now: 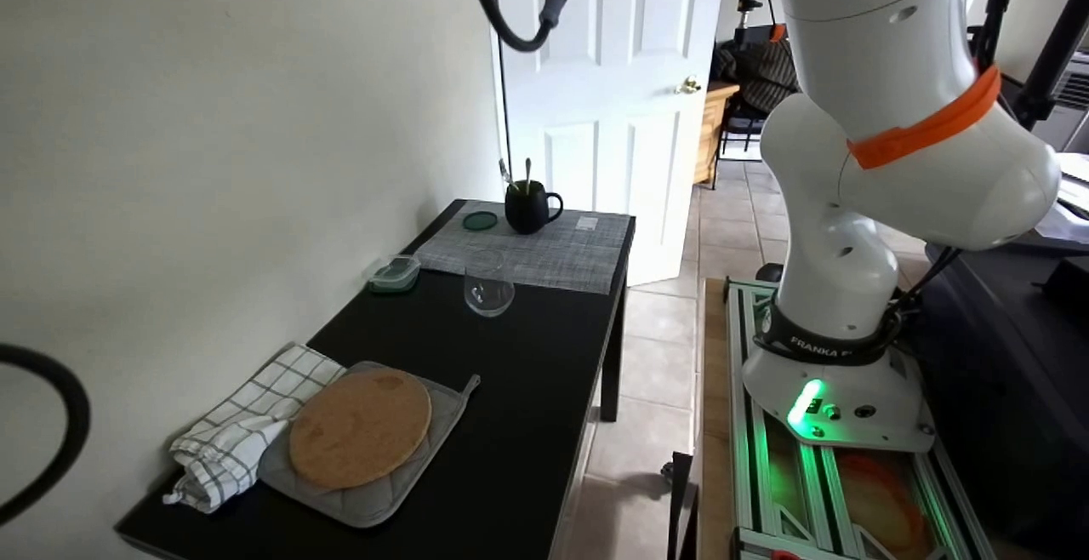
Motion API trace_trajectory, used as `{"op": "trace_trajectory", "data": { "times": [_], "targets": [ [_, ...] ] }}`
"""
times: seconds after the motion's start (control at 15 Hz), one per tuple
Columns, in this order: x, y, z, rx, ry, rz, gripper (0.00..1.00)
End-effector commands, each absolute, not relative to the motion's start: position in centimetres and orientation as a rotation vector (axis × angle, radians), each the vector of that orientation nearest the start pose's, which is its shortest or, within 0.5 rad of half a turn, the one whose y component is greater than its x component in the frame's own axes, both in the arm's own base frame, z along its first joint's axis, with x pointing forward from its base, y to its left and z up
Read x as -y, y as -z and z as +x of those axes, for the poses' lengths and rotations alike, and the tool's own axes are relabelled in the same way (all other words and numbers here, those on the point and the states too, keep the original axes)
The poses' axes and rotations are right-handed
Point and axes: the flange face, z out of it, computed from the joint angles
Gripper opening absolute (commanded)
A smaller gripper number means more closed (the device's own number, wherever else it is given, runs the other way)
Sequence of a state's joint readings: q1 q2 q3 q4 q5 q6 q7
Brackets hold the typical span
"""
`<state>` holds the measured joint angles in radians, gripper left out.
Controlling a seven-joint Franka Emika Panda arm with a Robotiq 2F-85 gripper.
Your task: Move the object from the stove top to the counter
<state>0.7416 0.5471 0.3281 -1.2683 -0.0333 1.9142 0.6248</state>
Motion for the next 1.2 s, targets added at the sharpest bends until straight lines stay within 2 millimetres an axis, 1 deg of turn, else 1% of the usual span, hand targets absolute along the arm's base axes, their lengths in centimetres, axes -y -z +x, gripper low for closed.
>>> {"op": "trace_trajectory", "data": {
  "times": [0.0, 0.07, 0.27, 0.33, 0.47, 0.53, 0.73, 0.8, 0.87, 1.0, 1.07, 1.13],
  "targets": [
    [-61.8, -45.1, 39.8, 0.713, 0.034, -2.887, 0.99],
    [-62.0, -44.7, 40.0, 0.740, 0.045, -2.885, 0.98],
    [-61.9, -43.3, 40.8, 0.807, 0.057, -2.862, 0.84],
    [-61.9, -42.9, 41.0, 0.824, 0.053, -2.854, 0.76],
    [-61.7, -42.0, 41.5, 0.855, 0.048, -2.844, 0.84],
    [-61.6, -41.7, 41.8, 0.861, 0.052, -2.842, 0.81],
    [-61.1, -40.9, 42.7, 0.876, 0.046, -2.844, 0.83],
    [-61.0, -40.7, 42.9, 0.881, 0.044, -2.844, 0.82],
    [-60.8, -40.4, 43.1, 0.884, 0.041, -2.845, 0.80],
    [-60.6, -40.0, 43.4, 0.894, 0.039, -2.845, 0.71],
    [-60.6, -39.9, 43.5, 0.896, 0.036, -2.845, 0.62],
    [-60.5, -39.7, 43.6, 0.895, 0.034, -2.846, 0.59]
  ]
}}
